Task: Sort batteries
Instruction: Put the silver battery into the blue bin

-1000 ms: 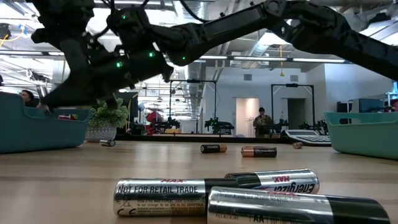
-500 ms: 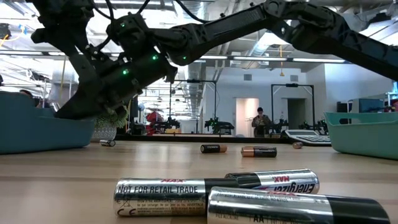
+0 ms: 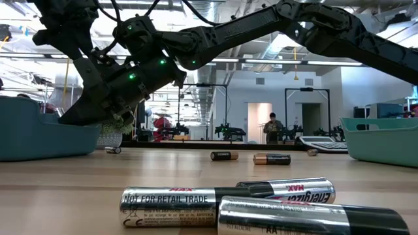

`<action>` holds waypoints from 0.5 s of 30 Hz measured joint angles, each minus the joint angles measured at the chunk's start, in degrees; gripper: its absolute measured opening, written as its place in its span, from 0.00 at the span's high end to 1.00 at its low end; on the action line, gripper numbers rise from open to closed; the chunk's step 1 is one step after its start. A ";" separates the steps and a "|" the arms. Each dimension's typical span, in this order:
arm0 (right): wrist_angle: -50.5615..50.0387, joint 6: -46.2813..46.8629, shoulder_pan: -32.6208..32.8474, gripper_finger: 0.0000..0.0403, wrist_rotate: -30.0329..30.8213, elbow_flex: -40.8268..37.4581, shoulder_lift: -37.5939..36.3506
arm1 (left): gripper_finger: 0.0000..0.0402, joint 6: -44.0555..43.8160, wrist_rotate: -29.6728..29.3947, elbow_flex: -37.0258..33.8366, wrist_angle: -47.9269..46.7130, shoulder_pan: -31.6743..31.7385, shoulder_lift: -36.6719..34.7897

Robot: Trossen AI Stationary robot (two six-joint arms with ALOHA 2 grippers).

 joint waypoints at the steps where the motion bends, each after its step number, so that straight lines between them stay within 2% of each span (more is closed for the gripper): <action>1: 0.06 0.00 0.00 0.82 0.00 0.00 0.00 | 0.57 0.00 0.00 0.00 -0.01 0.00 0.00; 10: -0.39 0.03 -0.01 0.63 0.01 0.00 -0.51 | 0.57 2.07 0.29 -0.01 -1.09 0.00 0.00; 15: -3.48 -0.06 -0.36 0.57 0.01 -0.02 -4.80 | 0.57 4.84 0.43 0.01 -1.08 0.00 0.00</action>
